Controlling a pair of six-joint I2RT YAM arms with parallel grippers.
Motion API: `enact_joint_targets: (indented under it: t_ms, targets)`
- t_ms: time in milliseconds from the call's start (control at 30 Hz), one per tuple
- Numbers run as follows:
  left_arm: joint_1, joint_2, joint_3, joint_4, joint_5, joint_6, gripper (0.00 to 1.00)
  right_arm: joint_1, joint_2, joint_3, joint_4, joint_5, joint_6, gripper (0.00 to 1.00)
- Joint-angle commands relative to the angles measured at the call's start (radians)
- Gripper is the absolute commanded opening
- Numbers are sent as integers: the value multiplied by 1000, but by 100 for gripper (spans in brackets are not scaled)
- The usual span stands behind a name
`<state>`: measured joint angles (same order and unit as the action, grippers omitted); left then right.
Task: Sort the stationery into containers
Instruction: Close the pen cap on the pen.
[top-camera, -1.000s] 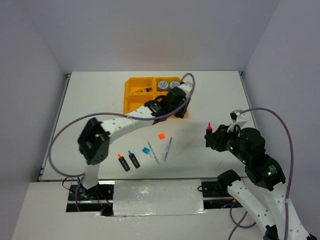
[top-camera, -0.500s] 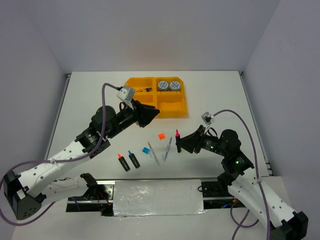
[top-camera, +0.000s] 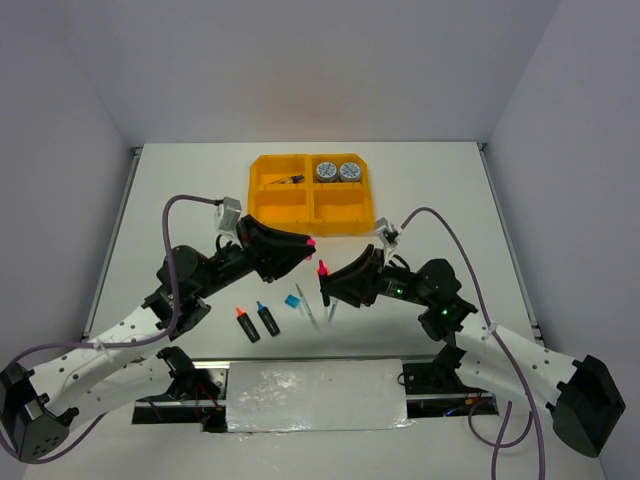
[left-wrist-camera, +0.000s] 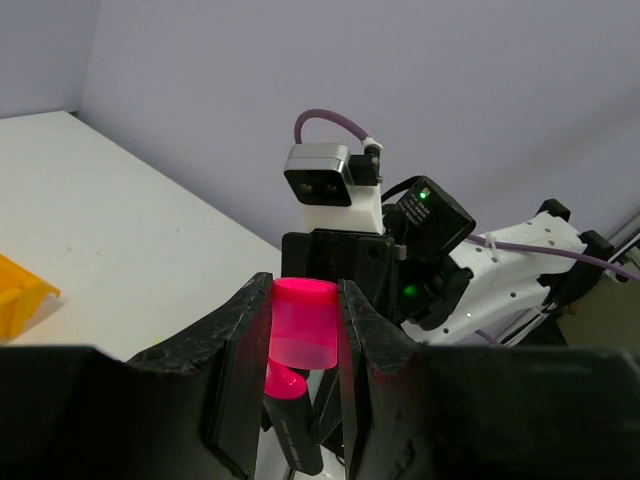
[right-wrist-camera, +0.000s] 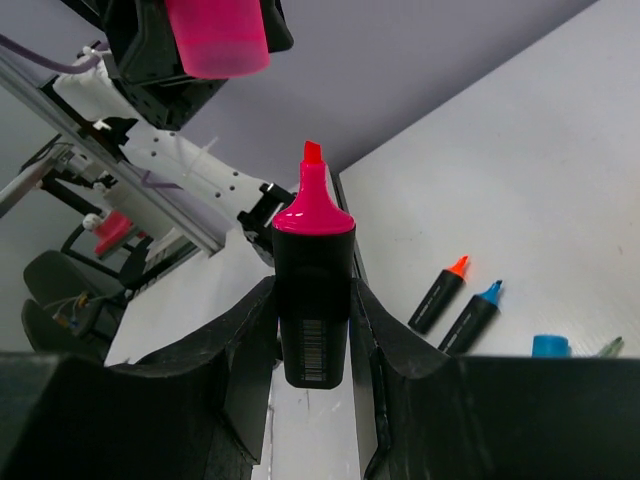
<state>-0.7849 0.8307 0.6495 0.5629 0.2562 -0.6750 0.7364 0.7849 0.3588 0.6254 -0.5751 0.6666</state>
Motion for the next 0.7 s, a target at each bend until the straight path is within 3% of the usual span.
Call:
enact_joint_targets:
  t_ms: [0,433,667]
  targets:
    - [-1,-18,4,140,28,-34,0,17,17,-3,187,26,37,16]
    - [-4,-2,-36,272,-69,-87,0,104,30,26,177,165,22,15]
    - [-7,13,-44,302,-57,-100,0,116,60,51,218,155,50,15]
